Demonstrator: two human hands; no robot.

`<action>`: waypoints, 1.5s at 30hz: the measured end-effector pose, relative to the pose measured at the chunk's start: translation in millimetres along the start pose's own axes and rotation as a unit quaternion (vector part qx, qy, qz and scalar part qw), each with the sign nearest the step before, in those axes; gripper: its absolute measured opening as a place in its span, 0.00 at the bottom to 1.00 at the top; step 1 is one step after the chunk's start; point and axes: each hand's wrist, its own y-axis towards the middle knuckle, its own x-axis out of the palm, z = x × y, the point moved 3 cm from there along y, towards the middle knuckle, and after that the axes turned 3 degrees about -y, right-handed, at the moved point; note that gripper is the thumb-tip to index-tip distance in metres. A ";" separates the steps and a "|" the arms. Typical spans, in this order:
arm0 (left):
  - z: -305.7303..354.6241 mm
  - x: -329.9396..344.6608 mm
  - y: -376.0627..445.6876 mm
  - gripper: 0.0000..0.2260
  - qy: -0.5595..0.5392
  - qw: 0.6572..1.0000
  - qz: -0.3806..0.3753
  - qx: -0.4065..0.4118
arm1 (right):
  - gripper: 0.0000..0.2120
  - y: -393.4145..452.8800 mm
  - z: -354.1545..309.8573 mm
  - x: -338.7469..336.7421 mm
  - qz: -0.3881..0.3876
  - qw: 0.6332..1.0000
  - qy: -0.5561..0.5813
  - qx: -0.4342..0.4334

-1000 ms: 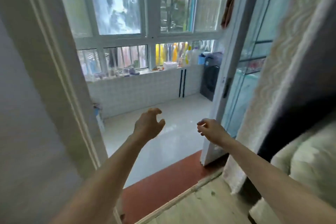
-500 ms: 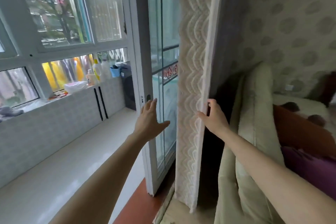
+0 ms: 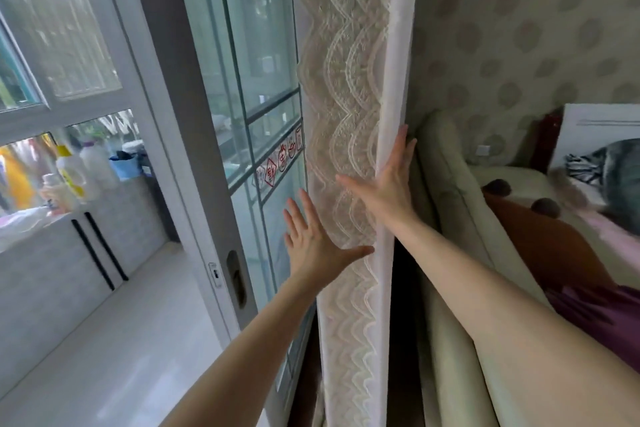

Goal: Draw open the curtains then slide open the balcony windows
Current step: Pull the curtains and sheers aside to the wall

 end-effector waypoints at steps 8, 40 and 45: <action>15.2 51.3 145.0 0.57 -0.079 0.988 0.119 -0.055 | 0.56 114.9 4.0 63.9 0.117 0.967 -0.198 -0.111; 42.2 138.2 577.5 0.08 -0.115 0.987 0.048 0.101 | 0.38 491.9 59.6 145.5 0.329 0.864 -0.278 -0.261; 60.1 154.6 619.3 0.04 -0.100 0.984 0.051 0.136 | 0.30 547.6 78.2 142.9 0.379 0.828 -0.337 -0.240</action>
